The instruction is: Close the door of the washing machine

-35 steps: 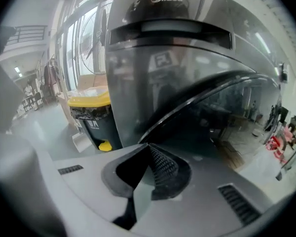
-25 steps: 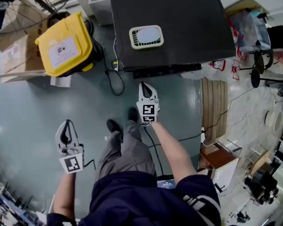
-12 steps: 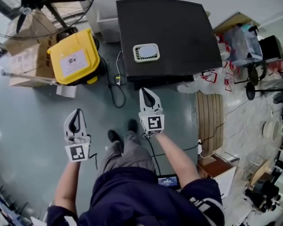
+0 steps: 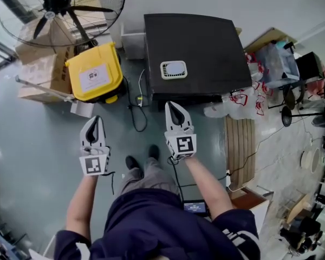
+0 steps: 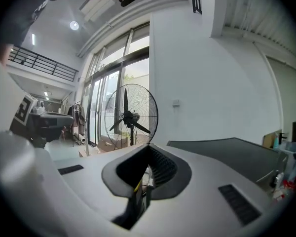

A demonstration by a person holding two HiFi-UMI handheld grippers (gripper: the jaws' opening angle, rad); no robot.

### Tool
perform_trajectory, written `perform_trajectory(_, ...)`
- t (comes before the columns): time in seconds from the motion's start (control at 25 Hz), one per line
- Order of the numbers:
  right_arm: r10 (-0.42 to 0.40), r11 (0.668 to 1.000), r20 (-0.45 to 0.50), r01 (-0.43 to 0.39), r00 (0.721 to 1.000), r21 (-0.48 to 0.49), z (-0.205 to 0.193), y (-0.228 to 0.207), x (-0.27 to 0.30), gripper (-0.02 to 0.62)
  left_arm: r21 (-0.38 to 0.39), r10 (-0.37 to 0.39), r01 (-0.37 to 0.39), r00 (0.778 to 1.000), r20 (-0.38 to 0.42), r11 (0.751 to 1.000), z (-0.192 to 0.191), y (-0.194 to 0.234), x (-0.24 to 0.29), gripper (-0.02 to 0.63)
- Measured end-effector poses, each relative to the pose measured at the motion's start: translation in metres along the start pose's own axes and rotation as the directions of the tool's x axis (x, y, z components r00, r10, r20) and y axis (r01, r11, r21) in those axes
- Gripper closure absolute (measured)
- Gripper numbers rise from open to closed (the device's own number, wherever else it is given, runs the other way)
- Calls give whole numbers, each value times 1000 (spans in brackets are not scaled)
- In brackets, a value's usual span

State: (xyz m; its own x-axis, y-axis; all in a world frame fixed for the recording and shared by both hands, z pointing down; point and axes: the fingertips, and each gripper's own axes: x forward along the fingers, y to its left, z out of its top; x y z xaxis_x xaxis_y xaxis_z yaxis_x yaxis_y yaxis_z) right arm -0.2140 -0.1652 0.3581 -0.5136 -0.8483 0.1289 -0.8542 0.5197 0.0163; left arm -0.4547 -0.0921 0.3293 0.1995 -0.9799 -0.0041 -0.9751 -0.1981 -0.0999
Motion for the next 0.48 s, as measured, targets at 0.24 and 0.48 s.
perform_trajectory(0.24, 30, 1000, 38, -30, 999, 4, 55, 17, -1, 575, -19, 9, -8, 998, 60, 1000, 32, 8, -1, 579)
perform_trajectory(0.48, 32, 999, 100, -30, 994, -27, 94, 31, 0, 575, -15, 28, -27, 994, 109, 1000, 59, 19, -5, 580)
